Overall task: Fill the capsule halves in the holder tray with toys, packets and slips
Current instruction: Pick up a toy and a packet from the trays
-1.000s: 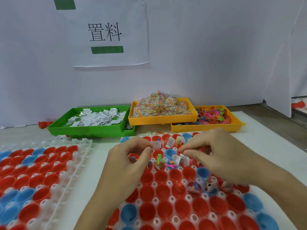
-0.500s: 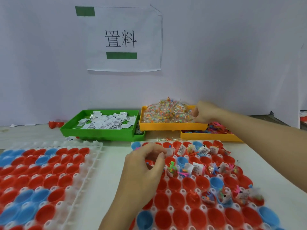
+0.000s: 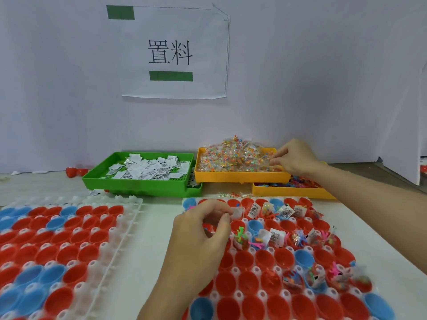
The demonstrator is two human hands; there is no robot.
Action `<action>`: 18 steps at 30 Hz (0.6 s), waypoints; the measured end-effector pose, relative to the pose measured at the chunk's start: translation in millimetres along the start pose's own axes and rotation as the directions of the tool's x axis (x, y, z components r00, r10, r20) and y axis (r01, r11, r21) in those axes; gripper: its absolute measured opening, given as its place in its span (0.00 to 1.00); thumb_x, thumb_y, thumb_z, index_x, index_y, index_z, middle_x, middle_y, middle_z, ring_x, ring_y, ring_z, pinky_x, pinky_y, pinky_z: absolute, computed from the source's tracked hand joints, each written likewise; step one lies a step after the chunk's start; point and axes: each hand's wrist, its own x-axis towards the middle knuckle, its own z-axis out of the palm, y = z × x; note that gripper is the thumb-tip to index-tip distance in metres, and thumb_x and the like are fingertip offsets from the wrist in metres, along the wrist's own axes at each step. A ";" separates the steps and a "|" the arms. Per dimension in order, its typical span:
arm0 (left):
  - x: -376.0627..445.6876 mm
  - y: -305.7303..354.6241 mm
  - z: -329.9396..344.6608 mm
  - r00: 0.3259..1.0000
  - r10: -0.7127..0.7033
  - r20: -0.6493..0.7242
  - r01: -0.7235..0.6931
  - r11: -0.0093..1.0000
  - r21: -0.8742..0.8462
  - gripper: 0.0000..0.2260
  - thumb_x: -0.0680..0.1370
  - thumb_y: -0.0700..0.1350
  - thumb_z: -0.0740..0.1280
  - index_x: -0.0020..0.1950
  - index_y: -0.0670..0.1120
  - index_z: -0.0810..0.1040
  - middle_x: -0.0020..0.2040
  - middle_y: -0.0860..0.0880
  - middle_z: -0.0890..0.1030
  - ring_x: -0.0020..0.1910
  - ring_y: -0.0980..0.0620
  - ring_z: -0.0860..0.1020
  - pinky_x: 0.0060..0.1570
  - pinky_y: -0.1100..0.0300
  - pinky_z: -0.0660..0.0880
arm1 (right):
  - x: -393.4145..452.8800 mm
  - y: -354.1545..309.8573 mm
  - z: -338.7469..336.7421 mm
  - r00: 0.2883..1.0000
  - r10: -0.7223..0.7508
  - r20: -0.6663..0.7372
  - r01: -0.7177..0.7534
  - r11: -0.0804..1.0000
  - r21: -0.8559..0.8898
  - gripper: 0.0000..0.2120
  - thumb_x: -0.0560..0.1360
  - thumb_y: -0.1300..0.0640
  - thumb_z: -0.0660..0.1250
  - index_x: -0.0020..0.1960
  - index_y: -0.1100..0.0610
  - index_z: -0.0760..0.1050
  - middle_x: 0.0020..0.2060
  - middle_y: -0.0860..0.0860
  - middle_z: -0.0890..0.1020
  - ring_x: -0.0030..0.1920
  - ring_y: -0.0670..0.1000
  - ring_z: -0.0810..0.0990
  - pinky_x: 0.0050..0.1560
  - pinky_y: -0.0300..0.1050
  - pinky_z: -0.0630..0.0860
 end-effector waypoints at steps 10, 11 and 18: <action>-1.4 1.2 1.8 1.000 -0.026 -0.005 0.025 0.999 -0.031 0.13 0.78 0.37 0.68 0.42 0.56 0.82 0.37 0.58 0.83 0.41 0.56 0.82 0.40 0.63 0.77 | -67.0 -25.7 -19.0 0.990 0.023 -0.136 0.040 0.898 0.439 0.05 0.79 0.58 0.69 0.48 0.54 0.84 0.34 0.48 0.85 0.35 0.44 0.83 0.38 0.35 0.78; -1.5 2.5 2.2 1.000 -0.027 -0.002 0.027 0.999 -0.041 0.13 0.78 0.37 0.68 0.42 0.55 0.82 0.37 0.57 0.84 0.41 0.55 0.82 0.42 0.61 0.78 | -82.2 -29.0 -21.7 0.994 0.004 -0.107 0.050 0.869 0.493 0.06 0.79 0.59 0.69 0.46 0.52 0.83 0.33 0.48 0.85 0.35 0.44 0.83 0.37 0.33 0.78; -5.7 15.1 11.4 0.998 -0.056 0.004 0.056 0.982 -0.179 0.05 0.76 0.43 0.71 0.45 0.53 0.84 0.38 0.52 0.85 0.40 0.54 0.83 0.40 0.63 0.79 | -174.8 -46.4 -32.3 0.984 -0.172 0.047 0.103 0.761 0.640 0.08 0.75 0.61 0.72 0.48 0.49 0.85 0.36 0.46 0.87 0.37 0.45 0.85 0.40 0.31 0.78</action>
